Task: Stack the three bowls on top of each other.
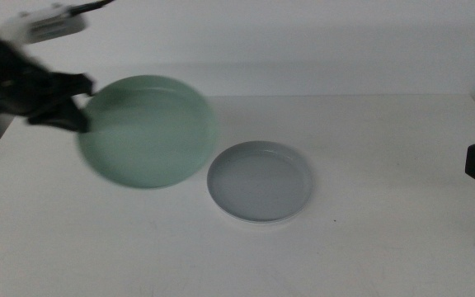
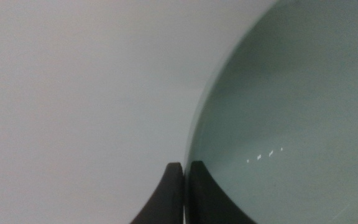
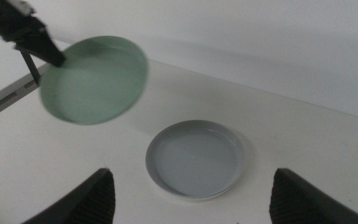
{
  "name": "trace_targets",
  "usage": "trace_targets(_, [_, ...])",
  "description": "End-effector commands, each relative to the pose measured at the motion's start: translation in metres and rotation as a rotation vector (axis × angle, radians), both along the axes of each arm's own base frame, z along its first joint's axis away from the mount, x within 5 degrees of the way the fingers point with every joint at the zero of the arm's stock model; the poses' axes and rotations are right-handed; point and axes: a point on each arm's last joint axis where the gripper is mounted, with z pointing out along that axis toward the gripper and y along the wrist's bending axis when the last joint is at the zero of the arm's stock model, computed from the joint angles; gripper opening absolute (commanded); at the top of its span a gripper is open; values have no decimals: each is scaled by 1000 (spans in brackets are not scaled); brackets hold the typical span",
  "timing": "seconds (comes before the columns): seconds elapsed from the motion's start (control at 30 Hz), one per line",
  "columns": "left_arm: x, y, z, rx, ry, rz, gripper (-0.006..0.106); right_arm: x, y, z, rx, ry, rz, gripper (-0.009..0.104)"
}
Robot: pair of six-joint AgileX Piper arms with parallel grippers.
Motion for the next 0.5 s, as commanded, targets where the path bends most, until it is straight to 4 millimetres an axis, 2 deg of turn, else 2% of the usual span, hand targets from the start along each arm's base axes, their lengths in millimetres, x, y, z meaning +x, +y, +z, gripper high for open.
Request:
trace_targets(0.0, [8,-25,21,-71,-73,-10,-5,2,-2,13,36,-80,-25,65])
trace_targets(0.3, [59,-115,-15,-107,-17,-164,-5,2,-2,13,36,-80,-25,65])
trace_targets(0.47, [74,-143,-43,-108,14,-192,-5,2,-2,13,36,-80,-25,65])
